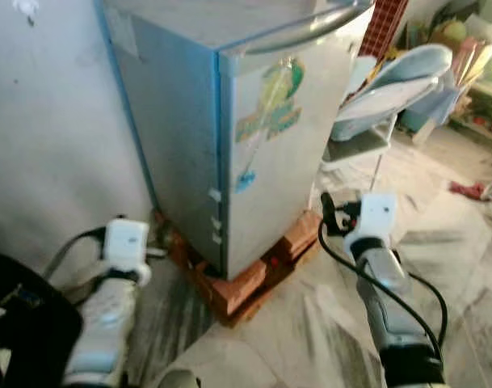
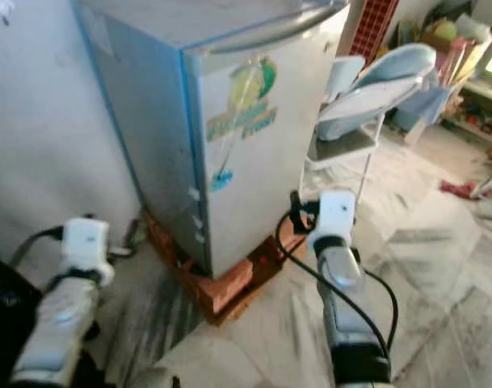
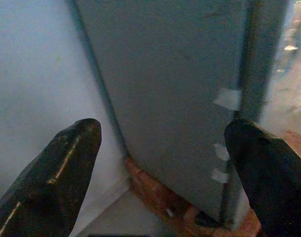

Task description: Restocking fridge

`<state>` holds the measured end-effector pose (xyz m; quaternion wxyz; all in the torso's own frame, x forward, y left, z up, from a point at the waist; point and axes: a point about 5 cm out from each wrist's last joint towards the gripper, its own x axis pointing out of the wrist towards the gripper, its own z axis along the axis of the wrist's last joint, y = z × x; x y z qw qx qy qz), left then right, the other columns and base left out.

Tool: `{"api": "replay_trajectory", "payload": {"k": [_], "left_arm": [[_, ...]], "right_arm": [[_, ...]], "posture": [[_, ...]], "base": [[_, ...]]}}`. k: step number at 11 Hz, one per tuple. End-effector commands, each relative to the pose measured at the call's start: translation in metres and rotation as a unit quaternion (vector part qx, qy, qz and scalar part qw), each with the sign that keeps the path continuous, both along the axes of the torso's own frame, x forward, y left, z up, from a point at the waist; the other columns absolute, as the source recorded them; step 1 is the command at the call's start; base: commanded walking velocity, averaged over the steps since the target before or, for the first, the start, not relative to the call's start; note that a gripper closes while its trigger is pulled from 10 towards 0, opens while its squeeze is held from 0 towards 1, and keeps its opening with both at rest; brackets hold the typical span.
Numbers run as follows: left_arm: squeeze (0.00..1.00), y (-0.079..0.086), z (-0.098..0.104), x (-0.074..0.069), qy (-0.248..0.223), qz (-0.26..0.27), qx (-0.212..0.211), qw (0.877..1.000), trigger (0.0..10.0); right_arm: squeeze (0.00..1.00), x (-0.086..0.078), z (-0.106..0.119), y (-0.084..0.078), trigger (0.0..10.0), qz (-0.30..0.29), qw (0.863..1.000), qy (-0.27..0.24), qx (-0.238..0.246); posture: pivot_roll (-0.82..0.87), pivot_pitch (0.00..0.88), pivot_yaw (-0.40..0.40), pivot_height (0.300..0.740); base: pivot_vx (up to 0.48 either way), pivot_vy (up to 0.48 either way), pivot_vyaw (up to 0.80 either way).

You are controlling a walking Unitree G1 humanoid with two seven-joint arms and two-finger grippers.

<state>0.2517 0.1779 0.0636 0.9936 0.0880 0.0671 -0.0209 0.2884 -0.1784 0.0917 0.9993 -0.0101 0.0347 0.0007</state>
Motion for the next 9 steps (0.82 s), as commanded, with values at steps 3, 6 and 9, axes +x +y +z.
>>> {"api": "replay_trajectory", "payload": {"k": [3,6,9], "left_arm": [[0.0,-0.004,0.011,0.011,-0.023,-0.003,-0.004,1.0,10.0],[0.0,-0.006,0.011,0.012,-0.023,-0.018,-0.01,1.0,10.0],[0.0,-0.01,0.009,0.012,-0.02,-0.033,-0.004,0.999,10.0]], "right_arm": [[0.0,0.003,0.007,-0.006,10.0,-0.007,1.0,-0.011,-0.006],[0.0,0.007,0.01,-0.004,10.0,-0.003,1.0,-0.016,-0.007],[0.0,0.006,0.011,-0.003,10.0,0.001,1.0,-0.019,-0.012]], "posture": [[0.07,0.0,-0.043,0.74],[0.08,0.0,-0.042,0.74],[0.07,0.0,-0.039,0.74]], "base": [[0.0,0.0,0.0],[0.0,0.406,-0.73],[0.162,0.416,-0.15]]}}
